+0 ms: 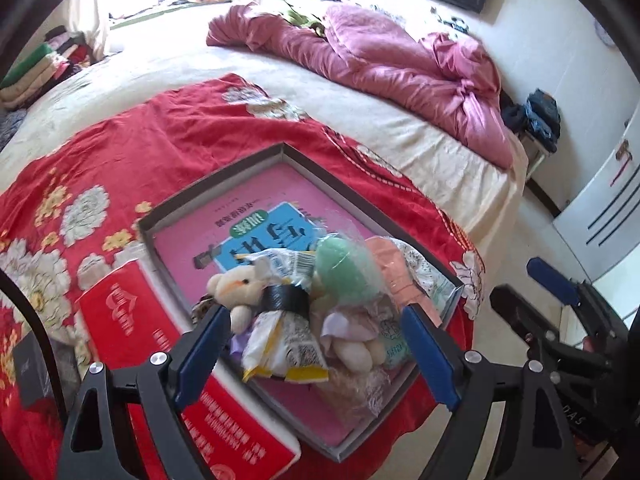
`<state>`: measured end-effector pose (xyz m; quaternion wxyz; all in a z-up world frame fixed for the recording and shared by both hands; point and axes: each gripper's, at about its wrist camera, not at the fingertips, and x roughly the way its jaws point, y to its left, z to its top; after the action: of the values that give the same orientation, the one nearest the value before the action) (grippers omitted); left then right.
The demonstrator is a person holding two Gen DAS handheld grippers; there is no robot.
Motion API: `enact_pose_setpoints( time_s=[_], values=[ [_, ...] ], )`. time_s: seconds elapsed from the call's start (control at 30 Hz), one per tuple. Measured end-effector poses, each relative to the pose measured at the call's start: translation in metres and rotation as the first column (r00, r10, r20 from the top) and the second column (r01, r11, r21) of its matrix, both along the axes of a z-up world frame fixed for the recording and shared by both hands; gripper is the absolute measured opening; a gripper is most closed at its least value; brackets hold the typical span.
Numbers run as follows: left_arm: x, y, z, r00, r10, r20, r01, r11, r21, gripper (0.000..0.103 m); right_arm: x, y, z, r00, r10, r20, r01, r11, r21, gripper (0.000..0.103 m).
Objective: Organize soft objects
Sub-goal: 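Pull both open tools back away from the tray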
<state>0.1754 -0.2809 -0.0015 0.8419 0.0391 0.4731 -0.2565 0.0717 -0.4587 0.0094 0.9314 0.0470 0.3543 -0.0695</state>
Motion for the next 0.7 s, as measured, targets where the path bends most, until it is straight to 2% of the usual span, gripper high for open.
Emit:
enact_pose_setpoints(
  time_s=[0.27, 0.5, 0.7],
  values=[
    [-0.035, 0.035, 0.019, 0.996, 0.073, 0.041, -0.071, 0.995, -0.068, 0.088, -0.022, 0.028, 0.005, 1.000, 0.014, 0.007, -0.014, 1.000, -0.011, 0.078],
    [-0.065, 0.059, 0.024, 0.993, 0.107, 0.059, -0.104, 0.993, -0.047, 0.088, -0.047, 0.051, 0.002, 0.999, -0.033, -0.006, 0.033, 0.999, -0.022, 0.078],
    [-0.094, 0.082, 0.025, 0.990, 0.122, 0.070, -0.119, 0.992, -0.047, 0.088, -0.071, 0.070, 0.010, 0.997, -0.073, 0.035, 0.074, 0.997, -0.034, 0.078]
  ],
)
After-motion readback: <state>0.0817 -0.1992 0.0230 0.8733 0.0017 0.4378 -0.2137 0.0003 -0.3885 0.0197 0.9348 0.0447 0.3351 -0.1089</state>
